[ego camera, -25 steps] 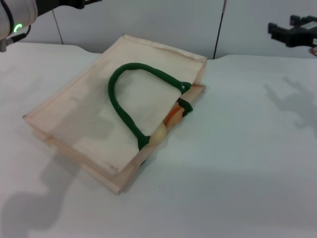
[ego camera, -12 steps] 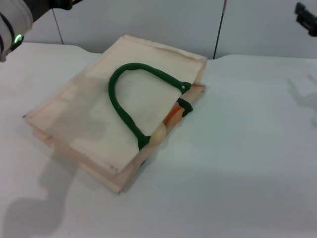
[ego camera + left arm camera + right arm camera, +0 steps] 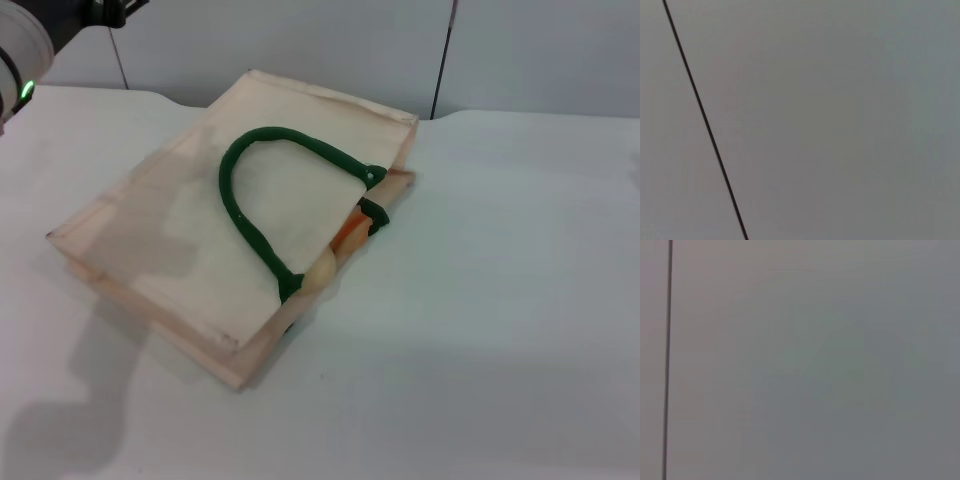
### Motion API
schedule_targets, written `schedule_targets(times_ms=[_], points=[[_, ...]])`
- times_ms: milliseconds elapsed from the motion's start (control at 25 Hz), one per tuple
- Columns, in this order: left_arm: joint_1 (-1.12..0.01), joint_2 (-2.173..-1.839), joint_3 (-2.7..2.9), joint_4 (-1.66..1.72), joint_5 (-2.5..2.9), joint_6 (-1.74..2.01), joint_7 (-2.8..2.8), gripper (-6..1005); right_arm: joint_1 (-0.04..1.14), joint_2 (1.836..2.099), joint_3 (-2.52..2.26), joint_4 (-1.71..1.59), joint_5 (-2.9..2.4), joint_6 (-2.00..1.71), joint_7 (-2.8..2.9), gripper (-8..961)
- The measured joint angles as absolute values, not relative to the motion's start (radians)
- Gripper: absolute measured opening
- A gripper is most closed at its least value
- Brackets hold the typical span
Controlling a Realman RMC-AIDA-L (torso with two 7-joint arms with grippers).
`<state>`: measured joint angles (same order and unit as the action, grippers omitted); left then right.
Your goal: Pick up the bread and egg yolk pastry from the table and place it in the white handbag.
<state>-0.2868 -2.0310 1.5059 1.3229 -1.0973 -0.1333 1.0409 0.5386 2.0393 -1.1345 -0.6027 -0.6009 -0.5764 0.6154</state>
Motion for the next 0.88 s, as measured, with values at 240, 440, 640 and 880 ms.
schedule_targets(times_ms=[240,440,640,880], points=[[-0.294,-2.030,1.502,1.307,-1.090,-0.133,1.043,781,0.516,2.038,-1.089,-0.616,-0.596,-0.694,0.563,643],[-0.303,-2.029,1.502,1.302,-1.089,-0.132,1.044,785,0.508,2.039,-0.999,-0.613,-0.593,-0.817,0.404,643],[-0.312,-2.028,1.504,1.301,-1.089,-0.131,1.045,785,0.519,2.035,-0.961,-0.510,-0.553,-0.992,0.267,643],[-0.316,-2.030,1.506,1.292,-1.089,-0.128,1.045,785,0.571,2.031,-0.940,-0.317,-0.512,-1.109,0.175,643]])
